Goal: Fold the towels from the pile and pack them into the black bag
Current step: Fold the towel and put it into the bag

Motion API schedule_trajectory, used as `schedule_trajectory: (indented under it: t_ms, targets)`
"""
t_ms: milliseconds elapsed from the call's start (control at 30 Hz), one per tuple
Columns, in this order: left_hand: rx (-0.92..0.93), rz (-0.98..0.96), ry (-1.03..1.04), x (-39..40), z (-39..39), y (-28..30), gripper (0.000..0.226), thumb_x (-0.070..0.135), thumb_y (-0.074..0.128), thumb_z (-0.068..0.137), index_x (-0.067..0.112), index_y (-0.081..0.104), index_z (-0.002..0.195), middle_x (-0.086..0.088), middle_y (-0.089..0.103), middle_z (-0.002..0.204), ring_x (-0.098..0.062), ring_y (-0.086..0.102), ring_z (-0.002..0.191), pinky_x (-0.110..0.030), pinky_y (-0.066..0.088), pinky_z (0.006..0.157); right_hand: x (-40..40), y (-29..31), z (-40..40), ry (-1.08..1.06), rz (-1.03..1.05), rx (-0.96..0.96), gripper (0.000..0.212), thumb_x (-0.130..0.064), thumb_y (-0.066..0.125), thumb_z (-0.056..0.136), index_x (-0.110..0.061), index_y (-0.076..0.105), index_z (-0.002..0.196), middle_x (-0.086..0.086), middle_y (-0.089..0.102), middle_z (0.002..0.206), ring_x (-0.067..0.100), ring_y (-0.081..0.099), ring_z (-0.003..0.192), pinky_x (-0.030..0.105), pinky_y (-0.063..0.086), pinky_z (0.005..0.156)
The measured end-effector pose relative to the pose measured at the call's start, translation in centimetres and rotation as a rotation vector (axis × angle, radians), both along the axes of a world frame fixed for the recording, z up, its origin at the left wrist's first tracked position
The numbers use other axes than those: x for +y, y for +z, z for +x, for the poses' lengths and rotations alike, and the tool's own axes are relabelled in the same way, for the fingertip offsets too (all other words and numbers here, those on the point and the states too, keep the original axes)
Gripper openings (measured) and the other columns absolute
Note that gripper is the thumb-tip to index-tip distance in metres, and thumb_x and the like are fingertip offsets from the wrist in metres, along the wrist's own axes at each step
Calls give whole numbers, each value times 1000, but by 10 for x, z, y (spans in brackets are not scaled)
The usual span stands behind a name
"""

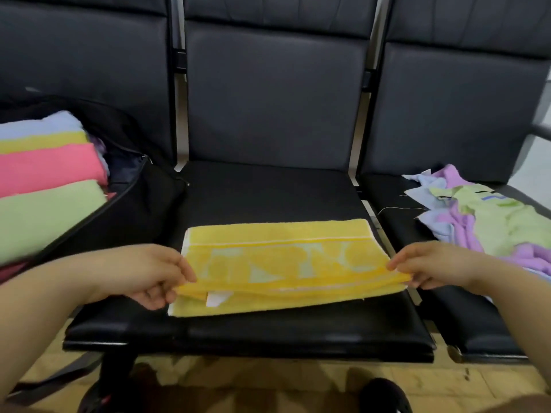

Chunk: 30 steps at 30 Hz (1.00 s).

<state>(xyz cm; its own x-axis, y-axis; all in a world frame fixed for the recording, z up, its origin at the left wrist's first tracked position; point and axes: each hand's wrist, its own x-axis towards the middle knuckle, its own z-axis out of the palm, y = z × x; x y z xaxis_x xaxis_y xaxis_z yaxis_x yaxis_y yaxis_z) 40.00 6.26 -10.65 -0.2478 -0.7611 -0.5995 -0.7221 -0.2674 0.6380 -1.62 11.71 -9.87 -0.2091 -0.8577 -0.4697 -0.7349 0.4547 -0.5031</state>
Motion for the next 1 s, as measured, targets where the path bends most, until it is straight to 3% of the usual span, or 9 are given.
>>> schedule_trajectory:
  t_ms: [100, 233, 300, 367, 467, 567, 667, 833, 1000]
  targets:
    - [-196, -127, -58, 9, -2, -7, 23, 6, 58, 83, 19, 58, 101, 0, 54, 54, -13, 49, 45, -27, 47, 49, 4, 5, 6, 24, -218, 93, 13, -15, 60, 91, -24, 69, 87, -4, 68, 92, 5, 58, 79, 19, 44, 72]
    - [-137, -433, 45, 10, -23, 1, 25, 11, 56, 87, 26, 53, 107, 0, 59, 77, -15, 58, 59, -35, 50, 64, 0, 16, 33, -15, -406, -5, 8, -23, 62, 90, -24, 69, 88, -4, 69, 91, 16, 64, 88, 33, 51, 83]
    - [-135, -541, -16, 13, -44, -2, 26, 15, 54, 90, 30, 49, 111, 5, 58, 106, -14, 61, 78, -33, 51, 75, -8, 10, 55, 84, -372, 61, 5, -28, 62, 90, -29, 67, 91, -9, 66, 100, 18, 65, 92, 30, 51, 80]
    - [-180, -611, -128, 13, -66, -11, 37, 19, 49, 93, 33, 43, 127, 7, 39, 139, -15, 54, 106, -29, 45, 91, -17, 0, 78, 173, -303, 101, 15, -31, 62, 90, -35, 62, 105, -9, 57, 120, 20, 64, 98, 29, 50, 80]
    - [-338, -608, -268, 3, -92, -26, 54, 23, 42, 97, 27, 23, 147, -2, 7, 160, -21, 13, 145, -28, 17, 115, -33, -15, 110, 300, -194, 136, 49, -38, 58, 92, -32, 44, 139, -4, 32, 149, 21, 46, 128, 31, 40, 102]
    - [-506, -518, -306, -13, -106, -36, 62, 46, 33, 100, 26, 8, 153, -7, -11, 160, -26, -10, 147, -38, 0, 120, -49, -32, 132, 398, -117, 235, 71, -52, 49, 93, -30, 16, 152, 3, 2, 161, 23, 6, 148, 38, 16, 119]
    - [-585, -427, -310, -36, -102, -50, 74, 65, 25, 94, 30, -3, 153, -7, -19, 159, -26, -15, 147, -41, -4, 119, -68, -51, 133, 360, -12, 349, 80, -64, 38, 92, -31, 0, 153, 3, -14, 160, 26, -11, 148, 49, 2, 119]
    - [-587, -501, -279, -66, -88, -68, 83, 75, 20, 86, 34, -10, 151, -5, -23, 158, -21, -17, 146, -39, -9, 119, -98, -71, 93, 210, -36, 444, 88, -77, 25, 85, -31, -9, 152, -2, -20, 159, 21, -16, 147, 50, -4, 117]
    - [-596, -531, -208, -74, -68, -73, 85, 78, 18, 84, 34, -11, 151, -2, -22, 158, -20, -17, 146, -43, -11, 117, -104, -76, 68, 138, -111, 505, 87, -77, 20, 86, -30, -9, 152, 1, -16, 160, 19, -12, 148, 42, -3, 119]
